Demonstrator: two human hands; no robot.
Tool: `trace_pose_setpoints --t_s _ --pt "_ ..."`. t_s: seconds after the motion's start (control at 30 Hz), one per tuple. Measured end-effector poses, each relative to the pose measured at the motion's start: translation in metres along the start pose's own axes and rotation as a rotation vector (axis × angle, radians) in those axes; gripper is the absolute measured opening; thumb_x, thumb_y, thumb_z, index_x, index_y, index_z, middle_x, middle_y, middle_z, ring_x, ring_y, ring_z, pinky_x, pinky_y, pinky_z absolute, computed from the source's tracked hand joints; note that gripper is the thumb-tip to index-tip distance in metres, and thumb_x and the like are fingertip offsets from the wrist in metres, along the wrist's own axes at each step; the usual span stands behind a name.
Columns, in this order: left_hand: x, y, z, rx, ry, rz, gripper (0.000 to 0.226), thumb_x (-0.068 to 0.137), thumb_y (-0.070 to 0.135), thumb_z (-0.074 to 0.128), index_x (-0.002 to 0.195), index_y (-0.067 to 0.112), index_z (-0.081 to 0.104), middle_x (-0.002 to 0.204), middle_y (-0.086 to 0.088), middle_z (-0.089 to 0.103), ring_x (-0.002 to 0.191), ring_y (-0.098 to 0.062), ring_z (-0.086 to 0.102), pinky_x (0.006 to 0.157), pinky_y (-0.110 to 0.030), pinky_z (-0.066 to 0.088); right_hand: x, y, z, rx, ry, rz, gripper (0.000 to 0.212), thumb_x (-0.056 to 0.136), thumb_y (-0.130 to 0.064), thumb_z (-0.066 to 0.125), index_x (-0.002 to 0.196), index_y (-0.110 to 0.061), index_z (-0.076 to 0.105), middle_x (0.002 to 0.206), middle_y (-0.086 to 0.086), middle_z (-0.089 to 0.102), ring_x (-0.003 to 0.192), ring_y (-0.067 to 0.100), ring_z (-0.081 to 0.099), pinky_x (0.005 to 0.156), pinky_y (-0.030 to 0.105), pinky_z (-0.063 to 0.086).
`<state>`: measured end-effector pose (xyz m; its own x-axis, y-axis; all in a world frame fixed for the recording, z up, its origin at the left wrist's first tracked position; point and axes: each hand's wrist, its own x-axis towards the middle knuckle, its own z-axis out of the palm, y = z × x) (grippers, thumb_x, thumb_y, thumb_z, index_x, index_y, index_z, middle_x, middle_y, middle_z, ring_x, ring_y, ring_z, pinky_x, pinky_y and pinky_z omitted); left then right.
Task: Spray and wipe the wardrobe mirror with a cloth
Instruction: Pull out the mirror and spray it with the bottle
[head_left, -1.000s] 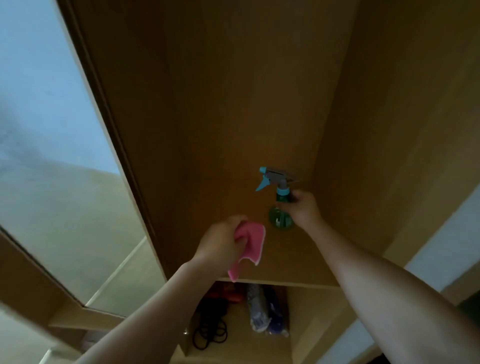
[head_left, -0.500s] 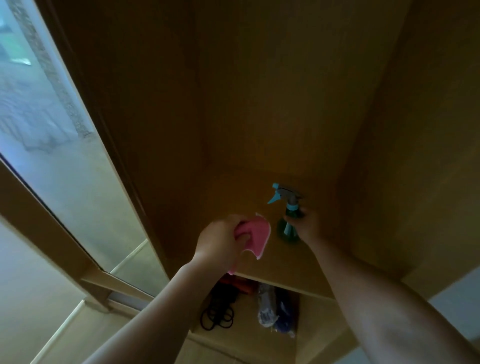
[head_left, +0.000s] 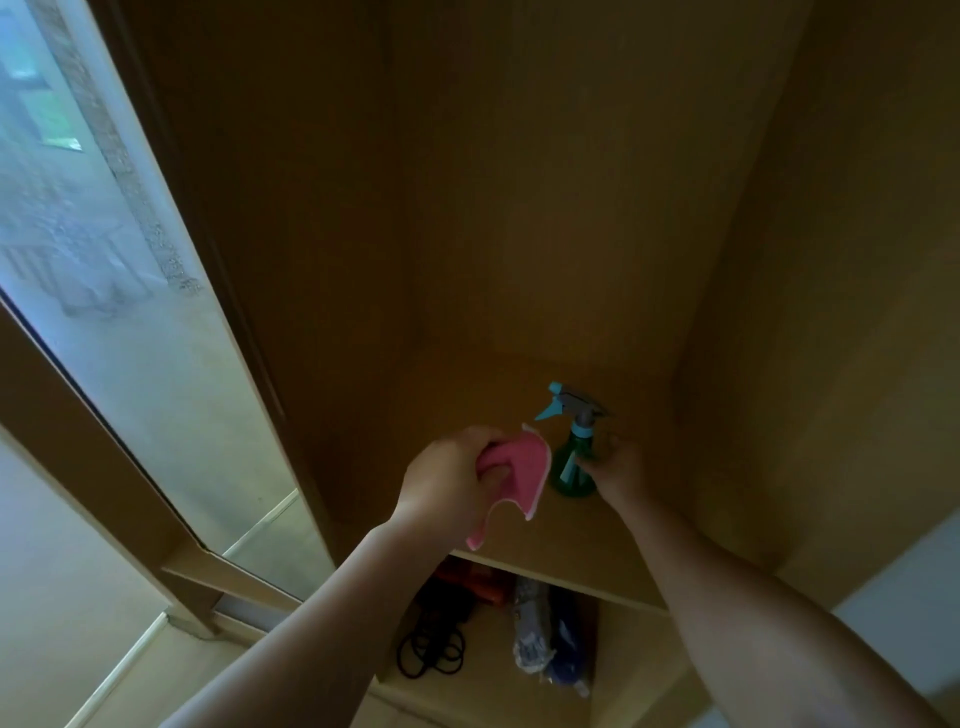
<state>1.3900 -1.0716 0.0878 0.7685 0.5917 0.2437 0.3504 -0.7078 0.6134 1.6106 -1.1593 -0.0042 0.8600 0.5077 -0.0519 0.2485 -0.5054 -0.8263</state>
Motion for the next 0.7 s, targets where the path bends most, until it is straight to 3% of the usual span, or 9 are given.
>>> trace_pose_setpoints --t_s 0.1,0.2,0.27,0.33,0.47,0.53,0.7 --pt "0.002 0.014 -0.008 -0.042 0.006 0.029 0.022 0.088 0.028 0.062 0.104 0.043 0.055 0.078 0.020 0.063 0.058 0.000 0.063 0.051 -0.013 0.051 -0.024 -0.010 -0.017 0.112 0.102 -0.089 0.014 0.090 -0.015 0.066 0.081 -0.023 0.059 0.078 -0.006 0.062 0.078 0.016 0.064 0.056 0.010 0.041" --pt "0.004 0.034 -0.020 -0.071 0.017 0.059 0.021 0.089 0.029 0.061 0.101 0.045 0.054 0.083 0.020 0.063 0.064 0.005 0.061 0.054 -0.017 0.054 -0.048 -0.034 -0.039 0.228 0.175 -0.143 0.011 0.092 -0.018 0.062 0.101 -0.025 0.061 0.090 -0.011 0.064 0.078 0.006 0.062 0.054 0.012 0.041" --pt "0.005 0.047 -0.030 -0.086 0.034 0.084 0.020 0.089 0.028 0.060 0.101 0.043 0.055 0.083 0.018 0.063 0.065 0.006 0.061 0.055 -0.018 0.055 -0.061 -0.059 -0.053 0.290 0.204 -0.195 0.027 0.093 -0.017 0.061 0.119 -0.025 0.060 0.094 -0.021 0.058 0.079 -0.005 0.057 0.054 0.009 0.043" --pt "0.003 0.060 -0.042 -0.117 0.064 0.113 0.020 0.089 0.026 0.061 0.102 0.039 0.057 0.083 0.017 0.063 0.069 0.006 0.061 0.055 -0.014 0.053 -0.079 -0.085 -0.066 0.345 0.190 -0.328 0.029 0.093 -0.014 0.060 0.118 -0.027 0.060 0.095 -0.023 0.058 0.082 -0.009 0.059 0.059 0.009 0.047" --pt "-0.004 0.081 -0.070 -0.166 0.172 0.194 0.018 0.087 0.020 0.064 0.099 0.034 0.061 0.084 0.018 0.063 0.074 0.002 0.060 0.062 -0.018 0.054 -0.123 -0.129 -0.081 0.414 0.126 -0.647 0.014 0.094 -0.028 0.059 0.107 -0.027 0.063 0.097 -0.008 0.067 0.088 0.006 0.067 0.072 0.022 0.057" --pt "-0.011 0.086 -0.086 -0.189 0.225 0.233 0.019 0.086 0.017 0.065 0.098 0.031 0.062 0.086 0.017 0.064 0.076 0.002 0.061 0.064 -0.018 0.055 -0.143 -0.144 -0.084 0.424 0.108 -0.755 0.028 0.095 -0.036 0.053 0.114 -0.019 0.063 0.102 0.001 0.067 0.093 0.015 0.067 0.076 0.031 0.058" --pt "-0.036 0.082 -0.127 -0.211 0.288 0.304 0.019 0.086 0.018 0.068 0.102 0.027 0.063 0.088 0.017 0.063 0.081 0.003 0.060 0.067 -0.012 0.053 -0.186 -0.176 -0.074 0.467 -0.028 -0.921 0.031 0.092 -0.038 0.056 0.122 -0.031 0.057 0.114 0.000 0.065 0.105 0.021 0.064 0.085 0.042 0.057"
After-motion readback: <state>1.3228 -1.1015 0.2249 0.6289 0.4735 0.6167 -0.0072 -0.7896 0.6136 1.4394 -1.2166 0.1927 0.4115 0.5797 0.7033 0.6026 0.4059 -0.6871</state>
